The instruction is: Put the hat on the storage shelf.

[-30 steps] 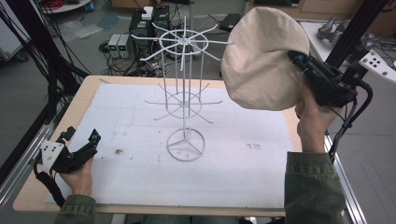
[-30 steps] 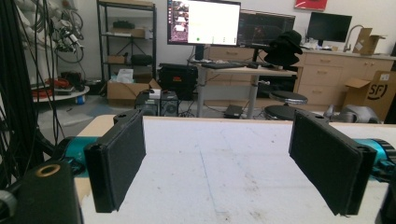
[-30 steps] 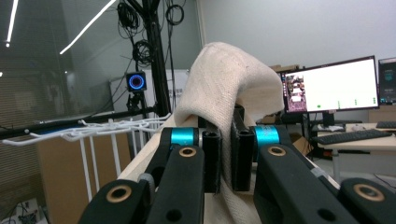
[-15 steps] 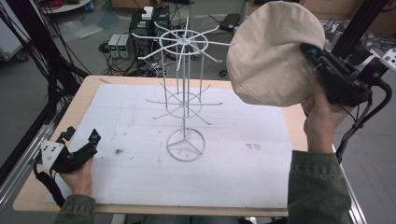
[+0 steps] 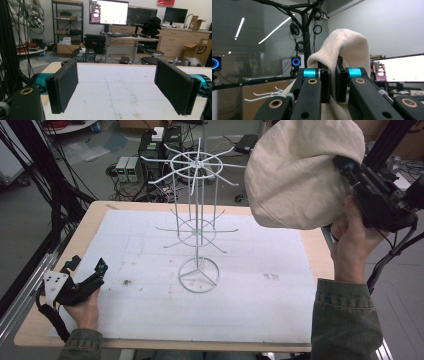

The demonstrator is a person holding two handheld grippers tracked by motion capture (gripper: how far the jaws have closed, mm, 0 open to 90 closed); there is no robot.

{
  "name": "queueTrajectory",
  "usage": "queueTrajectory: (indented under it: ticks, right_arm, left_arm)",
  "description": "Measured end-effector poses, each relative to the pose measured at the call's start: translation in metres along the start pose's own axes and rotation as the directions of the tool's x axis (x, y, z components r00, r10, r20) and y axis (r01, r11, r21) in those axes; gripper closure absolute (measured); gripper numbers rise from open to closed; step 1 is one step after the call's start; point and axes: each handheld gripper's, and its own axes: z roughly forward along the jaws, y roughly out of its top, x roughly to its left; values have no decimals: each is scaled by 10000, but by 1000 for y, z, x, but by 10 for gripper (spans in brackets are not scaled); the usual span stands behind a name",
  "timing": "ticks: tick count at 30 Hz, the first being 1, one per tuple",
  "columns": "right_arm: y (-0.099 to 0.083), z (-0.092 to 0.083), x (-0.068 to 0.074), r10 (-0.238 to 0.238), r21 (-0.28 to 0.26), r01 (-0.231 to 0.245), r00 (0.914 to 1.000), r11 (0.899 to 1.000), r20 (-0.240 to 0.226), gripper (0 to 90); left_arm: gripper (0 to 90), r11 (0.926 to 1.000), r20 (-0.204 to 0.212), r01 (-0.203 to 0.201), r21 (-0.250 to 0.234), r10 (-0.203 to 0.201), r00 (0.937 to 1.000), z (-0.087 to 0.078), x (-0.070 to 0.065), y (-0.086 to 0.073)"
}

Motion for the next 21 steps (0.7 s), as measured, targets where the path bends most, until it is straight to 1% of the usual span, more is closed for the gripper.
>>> queueTrajectory:
  ticks: [3,6,8,10,12,13,15,16,17,21]
  right_arm:
    - [3,4,4,-31,4,31,9999,10000,-140,862]
    - [7,7,9,-93,-121,89,9995,9999,-310,862]
    - [9,6,11,83,-191,-90,9992,9998,-394,862]
    - [11,6,12,92,-334,-112,9982,9994,-590,862]
    - [14,4,15,185,-428,-215,9975,9989,-689,862]
    - [16,4,15,191,-517,-234,9964,9984,-825,862]
    - [20,3,17,343,-698,-420,9935,9967,-1090,862]
    - [21,3,18,391,-744,-478,9927,9961,-1140,862]
    - [23,3,19,366,-801,-473,9909,9957,-1295,861]
    - [29,4,26,428,-1017,-595,9863,9930,-1595,861]
  left_arm:
    - [193,10000,-2,-3,-11,3,10000,0,0,0]
    - [194,10000,10,0,-12,0,10000,0,0,0]
    - [193,10000,14,7,-10,-7,10000,0,0,0]
    - [193,10000,5,0,-5,0,10000,0,0,0]
    - [193,10000,11,-6,22,6,10000,0,0,0]
    - [193,10000,19,-8,13,8,10000,0,0,0]
    - [193,10000,32,-31,20,31,10000,1,-1,0]
    - [193,10000,38,-45,22,45,10000,1,-1,0]
    - [193,10000,53,-47,32,47,10000,1,-1,0]
    - [193,10000,55,-35,26,35,10000,1,-2,0]
